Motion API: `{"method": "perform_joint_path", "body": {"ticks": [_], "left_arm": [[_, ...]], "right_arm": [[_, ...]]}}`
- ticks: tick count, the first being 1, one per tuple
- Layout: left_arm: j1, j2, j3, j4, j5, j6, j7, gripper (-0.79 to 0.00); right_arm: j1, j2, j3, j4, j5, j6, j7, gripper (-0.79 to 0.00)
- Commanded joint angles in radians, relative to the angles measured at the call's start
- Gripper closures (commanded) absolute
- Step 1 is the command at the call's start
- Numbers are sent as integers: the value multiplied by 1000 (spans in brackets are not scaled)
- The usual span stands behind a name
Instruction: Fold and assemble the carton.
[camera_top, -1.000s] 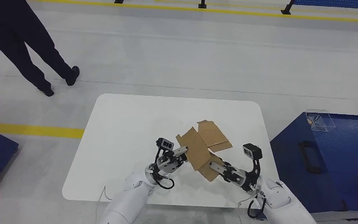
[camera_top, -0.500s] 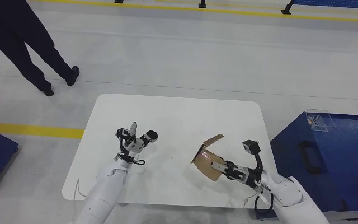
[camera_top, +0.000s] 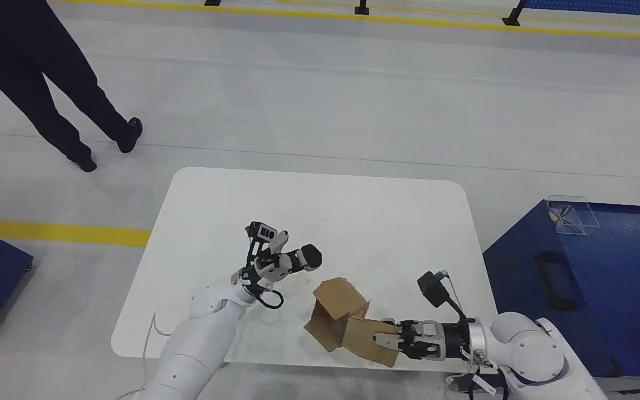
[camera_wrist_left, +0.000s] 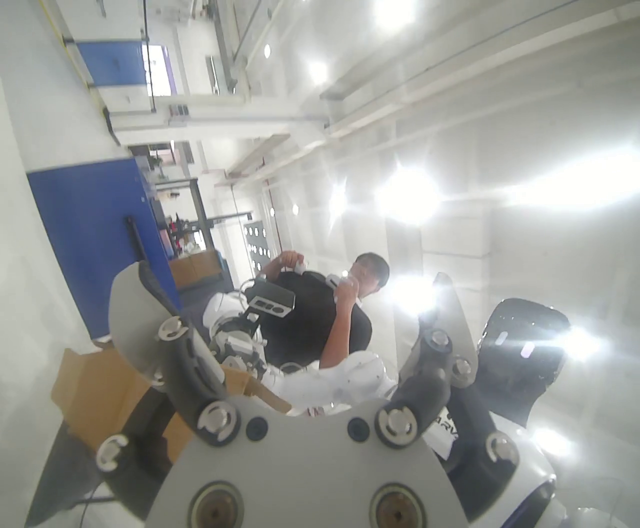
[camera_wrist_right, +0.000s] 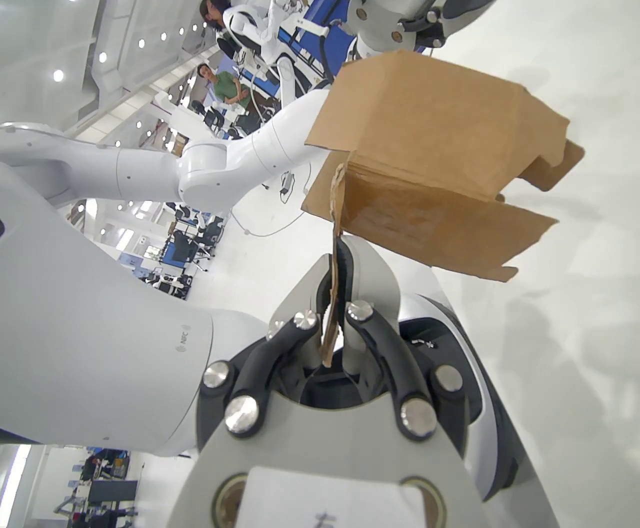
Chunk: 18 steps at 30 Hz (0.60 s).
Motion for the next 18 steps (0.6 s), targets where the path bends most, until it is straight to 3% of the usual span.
{"method": "perform_joint_path", "body": {"ticks": [1, 10, 18], "left_arm": [[-3, -4, 28, -8, 10, 43, -42, -785], [-67, -10, 113, 77, 93, 260, -181, -785], [-78, -11, 124, 99, 99, 270, -205, -785]], "right_arm": [[-10, 4, 5, -15, -5, 1, 17, 0], [-18, 12, 5, -18, 0, -1, 17, 0], [-20, 14, 5, -12, 32, 18, 9, 0]]}}
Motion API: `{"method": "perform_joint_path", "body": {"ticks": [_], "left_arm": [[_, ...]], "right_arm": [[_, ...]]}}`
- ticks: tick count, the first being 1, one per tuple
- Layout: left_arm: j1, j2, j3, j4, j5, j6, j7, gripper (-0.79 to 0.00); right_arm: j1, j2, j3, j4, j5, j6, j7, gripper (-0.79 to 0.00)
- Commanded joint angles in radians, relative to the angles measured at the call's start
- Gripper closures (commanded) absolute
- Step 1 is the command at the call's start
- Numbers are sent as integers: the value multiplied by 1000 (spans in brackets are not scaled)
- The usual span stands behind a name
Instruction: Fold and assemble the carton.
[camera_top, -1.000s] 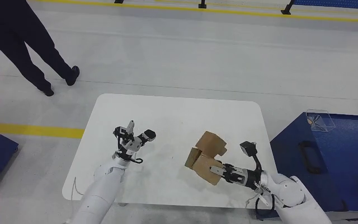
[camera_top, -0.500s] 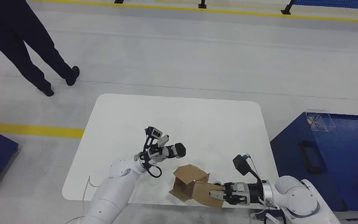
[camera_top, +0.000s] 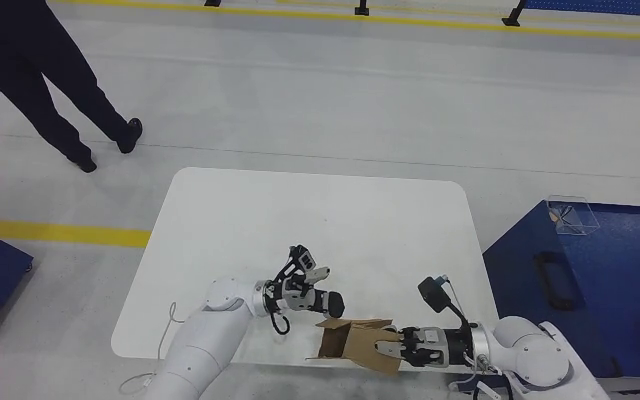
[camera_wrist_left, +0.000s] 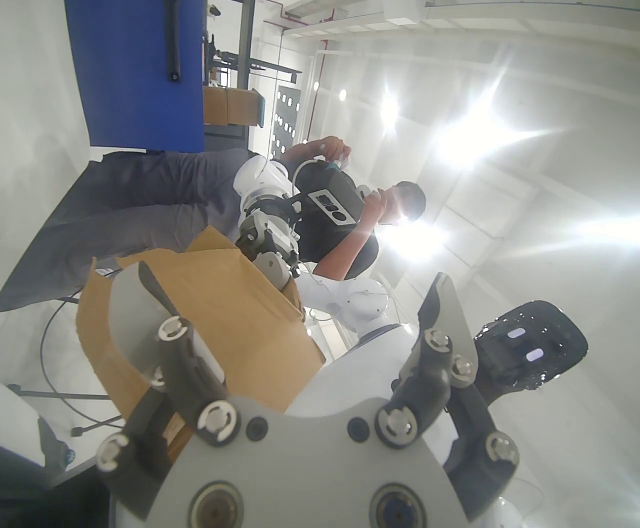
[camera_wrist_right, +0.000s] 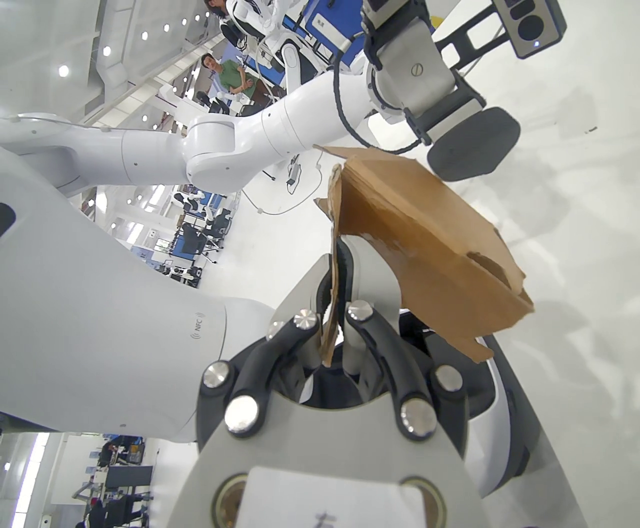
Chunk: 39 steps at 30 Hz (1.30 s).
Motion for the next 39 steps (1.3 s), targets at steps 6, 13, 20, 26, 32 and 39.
{"method": "perform_joint_path", "body": {"ticks": [6, 13, 20, 26, 32, 39], "left_arm": [[0, 0, 0, 0, 1, 0, 1, -785], [33, 60, -122, -103, 230, -232, 169, -785], [237, 146, -237, -588, 900, -156, 406, -785], [402, 168, -231, -850, 1121, -13, 471, -785], [425, 170, -182, -884, 1204, 31, 533, -785], [407, 175, -135, -878, 1264, 77, 498, -785]], "right_arm": [[-7, -2, -20, -4, 32, 36, -16, 0], [5, 2, -6, 35, 117, 104, -31, 0], [44, 8, 10, 80, 205, 168, 32, 0], [64, 11, 3, 91, 198, 202, 58, 0], [69, 13, -14, 73, 146, 203, 67, 0], [68, 15, -25, 45, 117, 206, 58, 0]]}}
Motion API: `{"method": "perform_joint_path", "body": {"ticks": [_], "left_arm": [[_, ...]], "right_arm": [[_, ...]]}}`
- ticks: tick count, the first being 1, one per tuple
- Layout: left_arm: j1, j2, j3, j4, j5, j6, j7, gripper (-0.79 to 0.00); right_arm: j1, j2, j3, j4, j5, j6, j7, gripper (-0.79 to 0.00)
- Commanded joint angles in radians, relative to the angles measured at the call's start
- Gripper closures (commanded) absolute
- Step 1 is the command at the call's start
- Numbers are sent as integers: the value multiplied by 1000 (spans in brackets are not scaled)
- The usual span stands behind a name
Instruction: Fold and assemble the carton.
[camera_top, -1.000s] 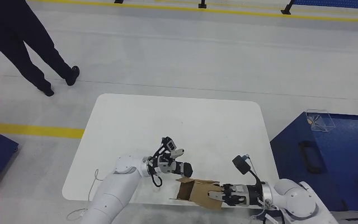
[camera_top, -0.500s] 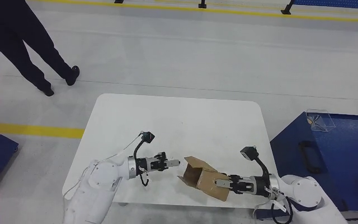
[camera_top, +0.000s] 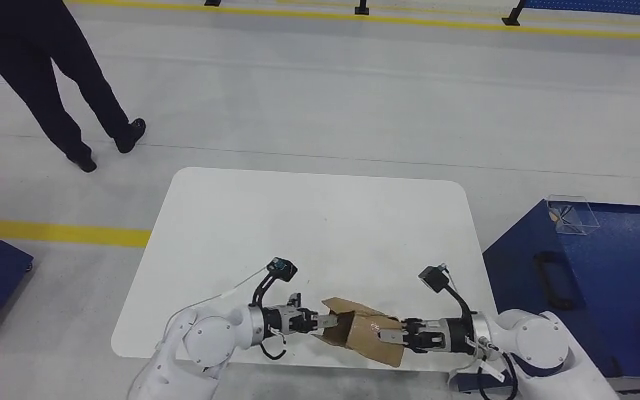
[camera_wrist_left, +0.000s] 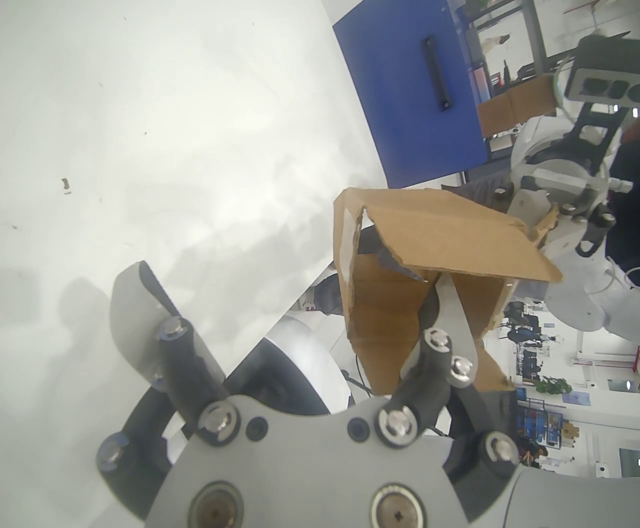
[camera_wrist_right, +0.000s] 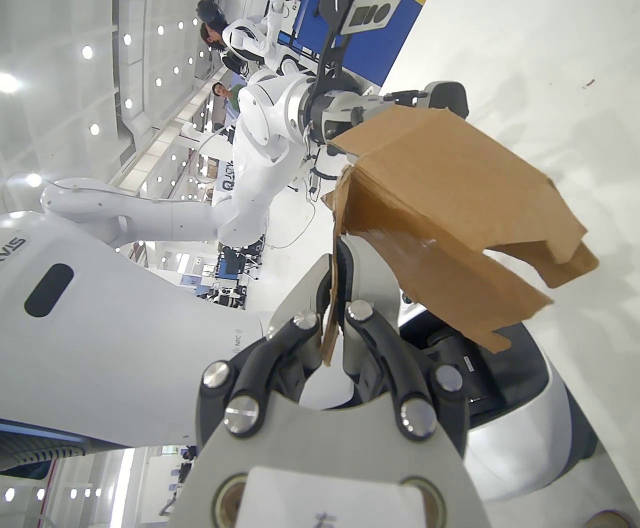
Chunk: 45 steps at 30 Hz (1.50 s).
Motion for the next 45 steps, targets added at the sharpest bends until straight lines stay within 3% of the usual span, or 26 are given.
{"method": "perform_joint_path", "body": {"ticks": [1, 3, 6, 9, 11, 12, 14, 24, 25, 26, 31, 33, 36, 39, 41, 45], "left_arm": [[-8, 1, 16, 4, 21, 19, -8, -785], [-15, 1, 31, 8, 23, 29, -18, -748], [-30, 1, 49, 14, 32, 56, -33, -785], [-45, 2, 67, 20, 47, 74, -45, -760], [-55, 1, 81, 28, 46, 80, -50, -474], [-61, 1, 88, 33, 51, 83, -53, -385], [-70, 0, 101, 43, 53, 84, -47, 0], [-93, -1, 130, 67, 12, 71, -22, 0], [-95, 0, 130, 69, 3, 68, -23, 0], [-95, 0, 129, 69, -8, 64, -22, 0], [-97, 2, 121, 83, -65, 71, -8, 0], [-101, 3, 115, 92, -86, 76, -4, 0], [-96, 3, 105, 107, -134, 70, 24, 0], [-95, 3, 97, 117, -176, 73, 51, 0], [-95, 3, 97, 117, -176, 73, 51, 0], [-95, 3, 97, 117, -176, 73, 51, 0]], "right_arm": [[-1, 1, -2, -7, -7, 0, -3, 0], [-1, 2, -4, -13, -23, -1, -3, 0], [-3, 3, -10, -22, -39, -3, -3, 0], [-3, 4, -16, -33, -42, -20, 15, 0], [-4, 6, -14, -34, -40, -24, 17, 0], [-4, 6, -13, -36, -40, -25, 15, 0], [-5, 7, -10, -38, -38, -24, 14, 0], [3, 11, -9, -23, -40, -25, -6, 0], [4, 11, -10, -19, -38, -24, -11, -154], [5, 11, -10, -16, -38, -22, -14, -785], [5, 11, -10, -16, -38, -22, -14, -785], [1, 10, -8, -10, -6, 14, -39, -785], [6, 12, 48, 13, 20, -10, -103, -785], [-10, 12, 112, 30, 139, -56, -157, -785], [-41, 8, 120, 12, 325, -79, -142, -785], [-41, 8, 120, 12, 325, -79, -142, -785]]}}
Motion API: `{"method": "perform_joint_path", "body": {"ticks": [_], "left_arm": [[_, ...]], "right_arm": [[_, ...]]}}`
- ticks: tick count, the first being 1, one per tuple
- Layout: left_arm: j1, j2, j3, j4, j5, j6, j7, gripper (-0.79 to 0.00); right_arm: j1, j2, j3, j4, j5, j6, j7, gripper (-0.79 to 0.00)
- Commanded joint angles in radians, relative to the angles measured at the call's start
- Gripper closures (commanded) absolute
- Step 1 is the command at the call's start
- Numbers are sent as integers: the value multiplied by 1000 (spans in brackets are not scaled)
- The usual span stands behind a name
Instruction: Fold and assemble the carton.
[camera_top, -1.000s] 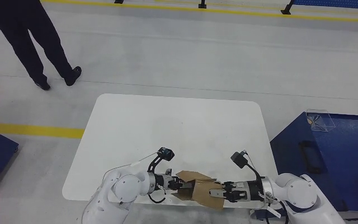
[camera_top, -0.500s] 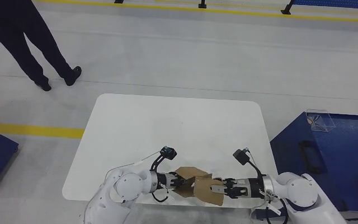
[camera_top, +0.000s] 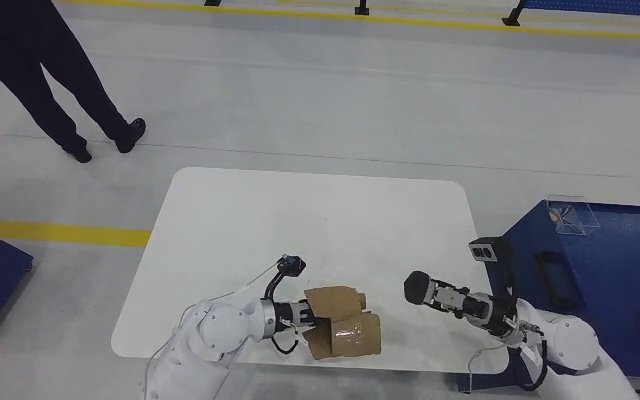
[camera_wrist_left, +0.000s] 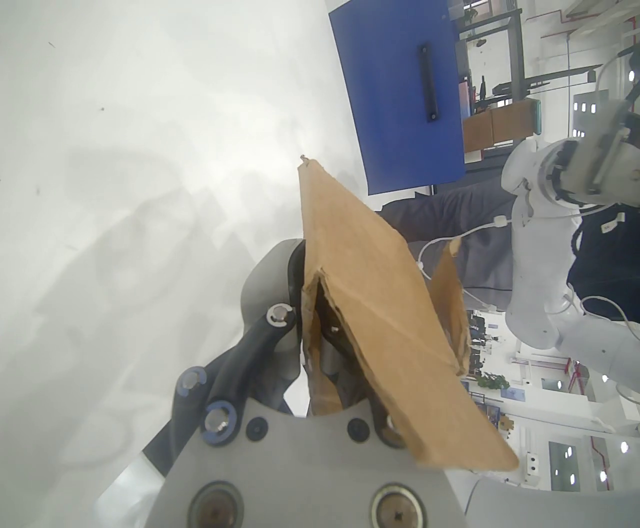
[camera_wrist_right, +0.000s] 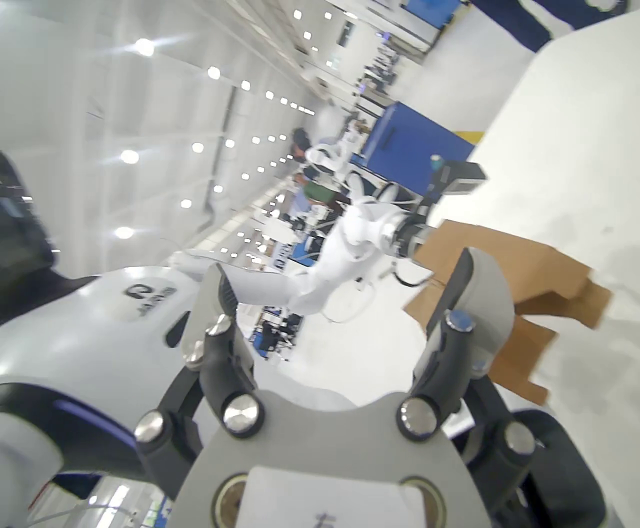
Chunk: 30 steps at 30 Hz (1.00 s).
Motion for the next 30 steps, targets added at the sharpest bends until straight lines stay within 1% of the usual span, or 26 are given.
{"method": "perform_joint_path", "body": {"ticks": [1, 2, 3, 5, 6, 7, 8, 9, 10, 11, 12, 19, 22, 23, 25, 26, 27, 30], "left_arm": [[5, 0, 2, 7, -10, 13, -3, 0], [-1, -1, 3, 18, -39, 59, -24, 0], [-14, -4, -5, 22, -75, 100, -6, 0], [-38, -15, 3, 57, -195, 196, -29, 0], [-57, -24, 8, 81, -302, 248, -57, 0], [-80, -33, 17, 125, -424, 318, -119, 0], [-113, -43, 21, 176, -538, 395, -163, 0], [-146, -54, 30, 225, -634, 451, -196, 0], [-180, -63, 51, 281, -678, 512, -211, 0], [-215, -72, 74, 330, -706, 574, -211, 0], [-244, -83, 99, 358, -747, 608, -239, 0], [-244, -83, 99, 358, -747, 608, -239, 0], [-219, -86, 95, 354, -816, 610, -246, 0], [-217, -87, 87, 358, -843, 612, -231, 0], [-215, -91, 87, 352, -883, 605, -220, 0], [-213, -92, 86, 350, -898, 592, -222, 0], [-211, -92, 79, 349, -915, 573, -212, 0], [-203, -91, 74, 333, -923, 513, -199, 0]], "right_arm": [[1, 0, 0, 1, -77, 1, -1, -785], [1, 0, 0, 1, -77, 1, -1, -785], [1, -2, 0, -6, -53, 5, -25, -785], [-1, -3, 15, -12, -141, -7, -93, -785], [-7, -5, 19, -20, -182, -18, -138, -785], [-15, -7, 23, -27, -218, -27, -181, -785], [-22, -9, 31, -31, -255, -38, -225, -785], [-30, -11, 38, -34, -281, -46, -268, -785], [-43, -14, 33, -42, -263, -48, -293, -785], [-49, -16, 27, -48, -221, -48, -293, -785], [-49, -16, 27, -48, -221, -48, -293, -785], [-49, -16, 28, -47, -227, -44, -296, -785], [-50, -19, 46, -54, -363, -20, -390, -785], [-54, -20, 51, -54, -408, -16, -425, -785], [-54, -22, 73, -55, -578, 5, -518, -785], [-60, -25, 72, -63, -667, 16, -570, -785], [-70, -28, 61, -69, -722, 27, -608, -785], [-78, -33, 39, -69, -846, 61, -665, -785]]}}
